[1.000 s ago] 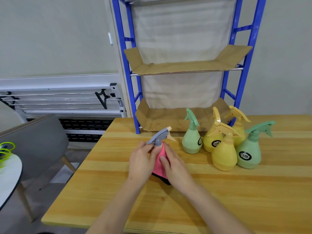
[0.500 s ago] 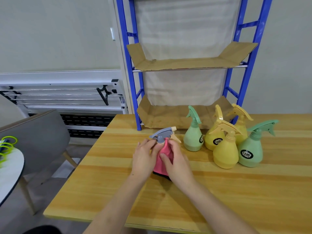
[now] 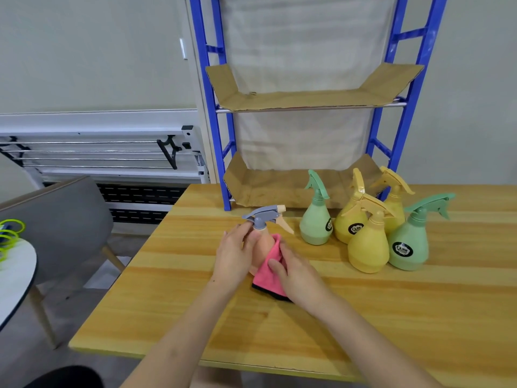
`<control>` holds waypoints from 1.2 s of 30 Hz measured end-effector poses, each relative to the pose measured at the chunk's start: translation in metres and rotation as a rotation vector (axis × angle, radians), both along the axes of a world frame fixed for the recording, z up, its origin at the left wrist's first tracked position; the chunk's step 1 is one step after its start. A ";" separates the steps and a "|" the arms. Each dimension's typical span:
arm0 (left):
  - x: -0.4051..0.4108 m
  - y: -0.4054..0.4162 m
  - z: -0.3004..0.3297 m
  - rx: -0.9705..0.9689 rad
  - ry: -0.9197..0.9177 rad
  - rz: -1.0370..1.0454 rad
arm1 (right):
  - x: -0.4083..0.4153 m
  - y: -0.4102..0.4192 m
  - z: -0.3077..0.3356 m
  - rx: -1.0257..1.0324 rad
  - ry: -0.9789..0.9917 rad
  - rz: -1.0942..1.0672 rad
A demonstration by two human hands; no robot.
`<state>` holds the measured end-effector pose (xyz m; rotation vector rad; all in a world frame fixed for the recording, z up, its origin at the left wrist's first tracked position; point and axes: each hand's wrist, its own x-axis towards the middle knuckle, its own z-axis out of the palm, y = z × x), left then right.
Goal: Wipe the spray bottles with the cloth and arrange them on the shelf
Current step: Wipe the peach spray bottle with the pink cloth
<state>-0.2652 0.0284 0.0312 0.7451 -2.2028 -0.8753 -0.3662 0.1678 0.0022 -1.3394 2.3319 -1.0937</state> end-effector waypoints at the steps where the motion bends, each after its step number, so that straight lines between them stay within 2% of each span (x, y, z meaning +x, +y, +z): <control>1: 0.002 0.000 0.000 0.062 0.036 -0.030 | 0.002 0.002 -0.003 -0.045 -0.031 -0.037; 4: 0.006 0.005 -0.001 0.179 0.107 -0.051 | 0.008 0.004 -0.013 -0.181 -0.141 -0.132; 11: 0.002 0.002 -0.008 0.020 0.086 0.037 | 0.019 -0.011 -0.016 -0.338 -0.115 -0.090; 19: 0.003 0.000 -0.006 0.035 0.030 0.021 | 0.003 -0.024 0.000 -0.142 -0.035 0.009; 24: 0.009 0.003 -0.018 0.100 0.130 0.004 | -0.003 -0.016 -0.005 -0.070 -0.068 0.021; 28: 0.011 0.006 -0.018 0.097 0.120 -0.005 | -0.008 -0.013 -0.008 -0.020 -0.047 -0.014; 33: 0.011 0.003 -0.020 0.062 0.095 0.014 | 0.006 -0.001 -0.009 -0.184 -0.119 0.015; 36: 0.009 0.000 -0.022 0.053 0.099 0.001 | 0.004 -0.008 0.003 -0.226 -0.074 0.024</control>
